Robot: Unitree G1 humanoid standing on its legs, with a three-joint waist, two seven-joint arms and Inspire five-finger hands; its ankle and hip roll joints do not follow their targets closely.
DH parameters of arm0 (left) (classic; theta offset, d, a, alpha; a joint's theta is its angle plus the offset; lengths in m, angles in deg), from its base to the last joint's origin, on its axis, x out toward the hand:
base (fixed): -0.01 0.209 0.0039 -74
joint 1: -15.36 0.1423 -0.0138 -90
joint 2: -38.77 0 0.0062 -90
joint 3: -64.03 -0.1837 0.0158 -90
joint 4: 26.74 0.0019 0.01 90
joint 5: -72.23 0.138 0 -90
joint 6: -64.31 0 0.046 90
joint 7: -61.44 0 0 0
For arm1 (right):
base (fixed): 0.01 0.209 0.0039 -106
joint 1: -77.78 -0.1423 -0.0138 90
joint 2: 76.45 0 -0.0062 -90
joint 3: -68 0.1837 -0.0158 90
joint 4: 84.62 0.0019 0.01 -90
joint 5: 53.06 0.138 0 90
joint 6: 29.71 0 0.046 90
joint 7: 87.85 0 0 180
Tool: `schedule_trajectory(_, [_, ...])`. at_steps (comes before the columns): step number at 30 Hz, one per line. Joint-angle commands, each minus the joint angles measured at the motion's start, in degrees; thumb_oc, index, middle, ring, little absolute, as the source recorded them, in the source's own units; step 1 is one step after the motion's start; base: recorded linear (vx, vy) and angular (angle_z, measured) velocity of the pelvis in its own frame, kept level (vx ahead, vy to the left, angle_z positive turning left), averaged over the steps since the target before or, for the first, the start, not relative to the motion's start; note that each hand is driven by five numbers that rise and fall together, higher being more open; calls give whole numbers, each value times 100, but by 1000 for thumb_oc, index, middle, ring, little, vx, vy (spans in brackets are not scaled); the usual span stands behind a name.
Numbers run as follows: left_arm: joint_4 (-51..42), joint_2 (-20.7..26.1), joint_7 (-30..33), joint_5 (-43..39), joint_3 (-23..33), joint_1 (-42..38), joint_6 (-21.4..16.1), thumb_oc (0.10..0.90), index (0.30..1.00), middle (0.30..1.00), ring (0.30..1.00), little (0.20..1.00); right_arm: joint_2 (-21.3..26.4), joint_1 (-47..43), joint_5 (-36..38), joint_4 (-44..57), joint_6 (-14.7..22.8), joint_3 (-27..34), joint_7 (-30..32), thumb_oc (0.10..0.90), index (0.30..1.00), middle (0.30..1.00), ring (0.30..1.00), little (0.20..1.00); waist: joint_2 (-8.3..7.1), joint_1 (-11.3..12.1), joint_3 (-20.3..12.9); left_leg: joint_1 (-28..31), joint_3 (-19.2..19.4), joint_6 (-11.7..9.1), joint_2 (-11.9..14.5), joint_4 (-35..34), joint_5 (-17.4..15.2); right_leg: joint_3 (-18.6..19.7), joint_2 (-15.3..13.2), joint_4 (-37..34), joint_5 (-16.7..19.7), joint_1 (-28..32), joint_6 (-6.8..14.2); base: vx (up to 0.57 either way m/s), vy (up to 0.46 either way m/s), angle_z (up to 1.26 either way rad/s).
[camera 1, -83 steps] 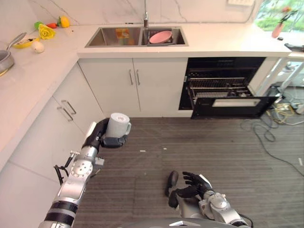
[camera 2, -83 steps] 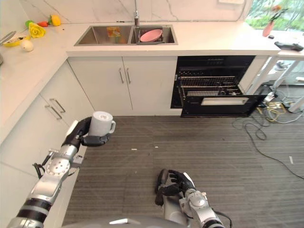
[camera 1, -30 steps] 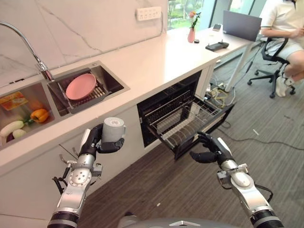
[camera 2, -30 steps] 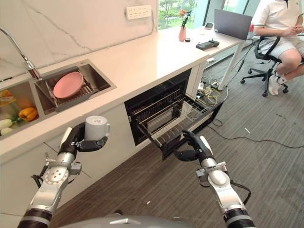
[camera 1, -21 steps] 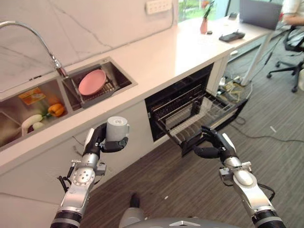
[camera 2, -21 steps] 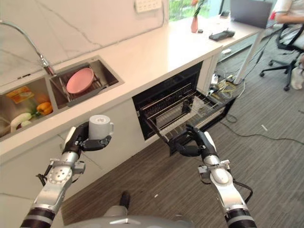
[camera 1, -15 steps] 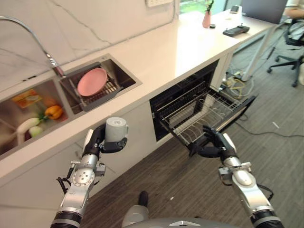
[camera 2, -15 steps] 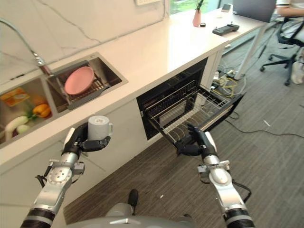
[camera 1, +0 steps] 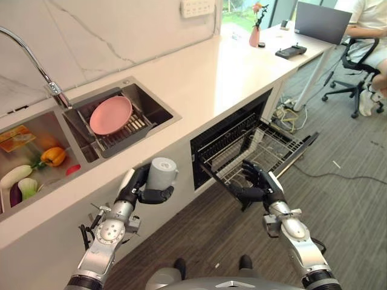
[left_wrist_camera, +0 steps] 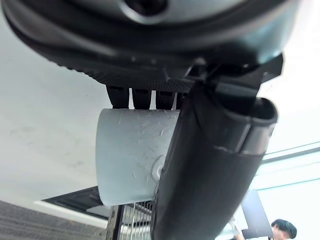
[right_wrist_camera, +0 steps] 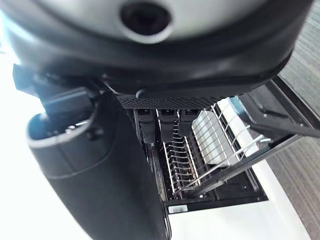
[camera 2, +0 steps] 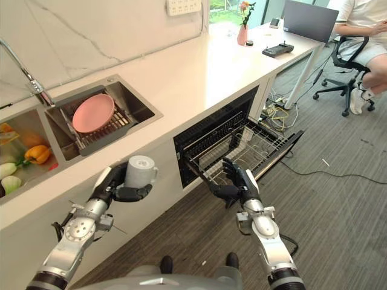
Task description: Place the dishes in the dishwasher.
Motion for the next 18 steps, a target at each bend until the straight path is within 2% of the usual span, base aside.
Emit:
schedule_trajectory(1, [-367,157,330,54,540,-1031,-628,400,300,300,300,300,362,-281,220,780,562,223,-37,800,900,900,900,900,127,-94,-457,-183,-336,40,257,269,-477,-268,-13,-140,17,373,6,61,-72,9])
schedule_trajectory(4, [-304,94,317,17,365,-1260,-610,400,300,300,300,300,372,-282,266,881,570,280,15,800,900,900,900,900,176,-134,-574,-1,-265,-91,411,-213,-278,-418,109,-455,-141,519,24,72,-80,3])
schedule_trajectory(7, [-234,-12,316,9,215,-1358,-605,400,300,300,300,300,238,-210,536,1024,626,299,26,800,900,900,900,900,192,-162,-699,153,-181,-157,508,-302,-319,-431,167,-455,-267,602,32,79,-48,-5])
schedule_trajectory(11, [-123,-137,553,-72,-214,-1825,-530,400,300,300,300,300,-108,-328,1909,1267,740,-9,-5,800,900,900,900,900,204,-241,-731,275,-87,-139,515,-302,-359,-353,161,-455,-211,610,38,29,0,-9])
schedule_trajectory(12, [-109,-139,558,-72,-220,-1839,-536,400,300,300,300,300,-105,-331,1914,1268,739,-5,-5,800,900,900,900,900,205,-232,-723,282,-80,-139,516,-302,-362,-346,161,-455,-211,612,39,4,-4,-17])
schedule_trajectory(15, [316,-363,864,-122,-843,-2654,-475,400,300,300,300,300,-112,-800,2629,1448,754,-464,175,800,900,900,900,900,212,-310,-796,433,138,-122,520,-302,-429,-180,163,-455,-140,566,98,10,-7,-17])
schedule_trajectory(16, [330,-367,868,-121,-846,-2670,-481,400,300,300,300,300,-110,-811,2632,1443,755,-460,175,800,900,900,900,900,213,-297,-785,440,149,-121,521,-302,-432,-169,164,-455,-139,566,98,-3,-12,-33])
schedule_trajectory(17, [653,-480,1045,4,-1182,-3104,-426,400,300,300,300,300,-182,-1165,2903,1409,797,-648,355,800,900,900,900,900,218,-326,-805,513,287,-116,524,-302,-458,-59,172,-455,-93,521,122,-2,-7,-37])
schedule_trajectory(18, [654,-481,1045,4,-1182,-3106,-426,400,300,300,300,300,-182,-1166,2903,1409,798,-647,355,800,900,900,900,900,218,-323,-803,516,289,-116,524,-302,-459,-56,173,-455,-93,521,122,-1,-17,-51])
